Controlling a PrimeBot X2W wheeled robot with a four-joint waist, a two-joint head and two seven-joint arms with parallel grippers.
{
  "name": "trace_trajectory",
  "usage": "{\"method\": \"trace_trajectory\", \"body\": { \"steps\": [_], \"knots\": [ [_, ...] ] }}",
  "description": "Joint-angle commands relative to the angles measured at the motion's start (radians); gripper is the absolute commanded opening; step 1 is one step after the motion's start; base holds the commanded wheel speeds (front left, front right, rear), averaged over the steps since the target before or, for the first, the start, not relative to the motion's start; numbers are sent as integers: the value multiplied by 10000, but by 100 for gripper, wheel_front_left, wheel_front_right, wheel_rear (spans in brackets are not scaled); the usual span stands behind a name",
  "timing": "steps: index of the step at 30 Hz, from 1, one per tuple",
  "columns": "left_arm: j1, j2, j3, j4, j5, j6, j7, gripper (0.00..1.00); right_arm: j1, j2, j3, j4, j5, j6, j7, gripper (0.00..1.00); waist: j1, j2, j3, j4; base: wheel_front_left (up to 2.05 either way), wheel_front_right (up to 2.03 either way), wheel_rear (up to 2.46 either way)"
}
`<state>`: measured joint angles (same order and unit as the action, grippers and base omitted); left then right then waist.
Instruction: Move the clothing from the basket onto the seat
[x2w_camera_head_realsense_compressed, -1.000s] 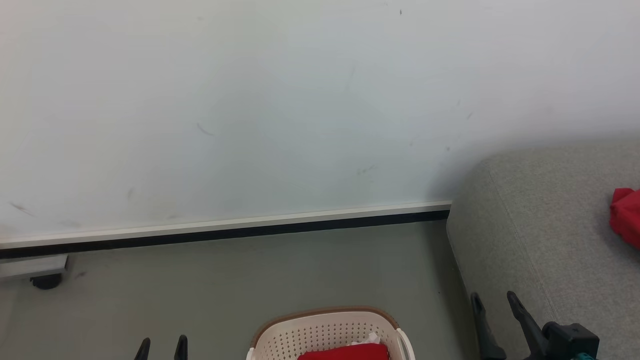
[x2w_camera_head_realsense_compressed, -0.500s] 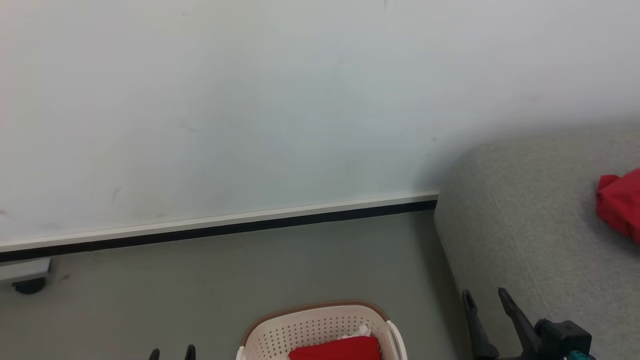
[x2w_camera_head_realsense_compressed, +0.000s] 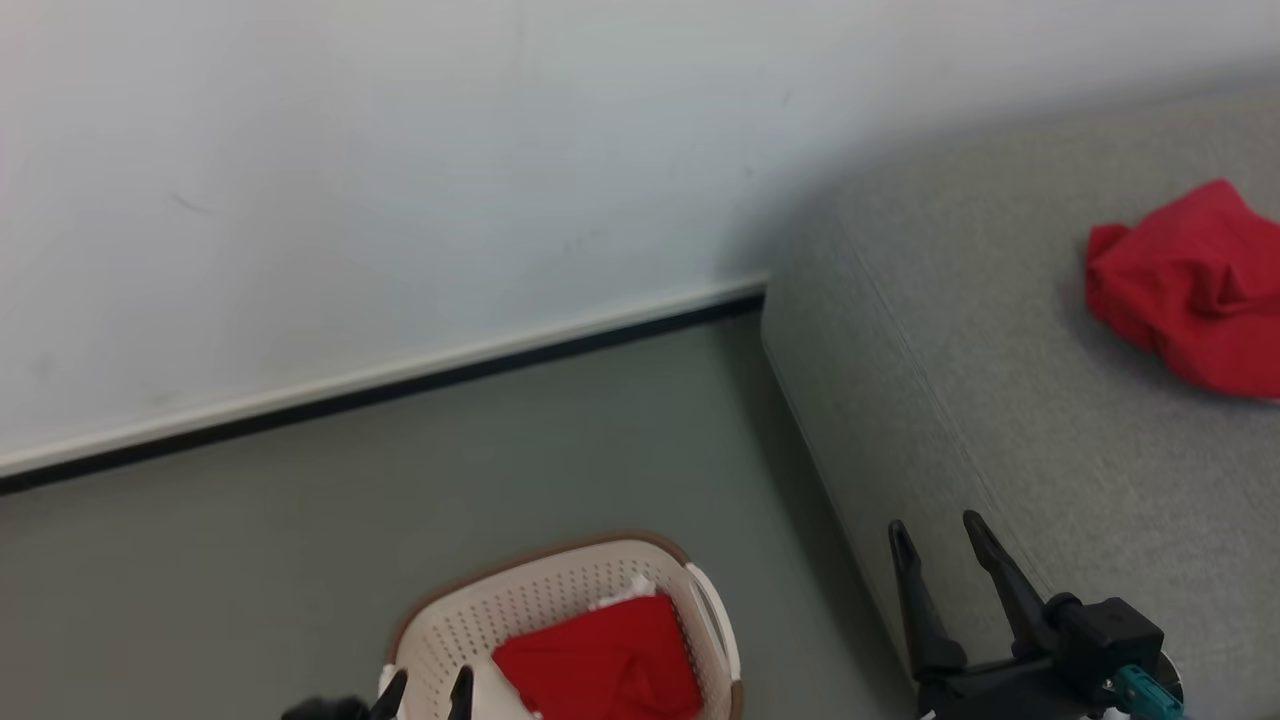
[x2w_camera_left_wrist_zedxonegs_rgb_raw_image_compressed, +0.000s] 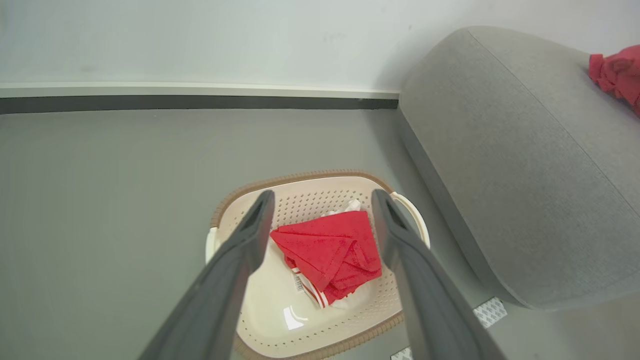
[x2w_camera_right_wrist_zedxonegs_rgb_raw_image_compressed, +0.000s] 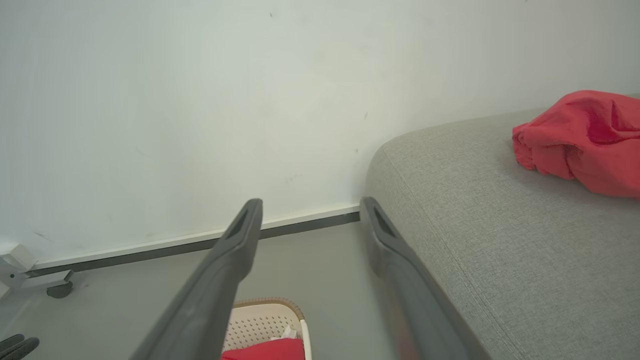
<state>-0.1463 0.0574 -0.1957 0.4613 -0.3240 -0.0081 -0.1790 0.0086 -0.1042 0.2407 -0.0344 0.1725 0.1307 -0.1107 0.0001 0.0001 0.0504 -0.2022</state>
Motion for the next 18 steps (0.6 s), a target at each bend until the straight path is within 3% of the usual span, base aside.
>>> {"method": "trace_trajectory", "body": {
  "steps": [1,5,11,18],
  "knots": [
    [-628,108,-110,407,166,-78,207,100,-232,107,77,42,18,1,-170,100,-1,-1,1624,-1225,0,0,0],
    [-1945,371,-455,1512,550,-206,883,100,-640,311,314,246,120,1,-563,100,-1,-1,2761,-1800,0,0,0],
    [-3369,770,-669,2722,1056,222,1851,100,-1237,537,485,482,437,1,-1183,100,-1,-1,4340,-2731,0,0,0],
    [-4479,1002,-593,3290,1081,509,2221,100,-1626,587,926,658,1055,1,-1481,100,-1,-1,5964,-3361,0,0,0]
  ]
}}
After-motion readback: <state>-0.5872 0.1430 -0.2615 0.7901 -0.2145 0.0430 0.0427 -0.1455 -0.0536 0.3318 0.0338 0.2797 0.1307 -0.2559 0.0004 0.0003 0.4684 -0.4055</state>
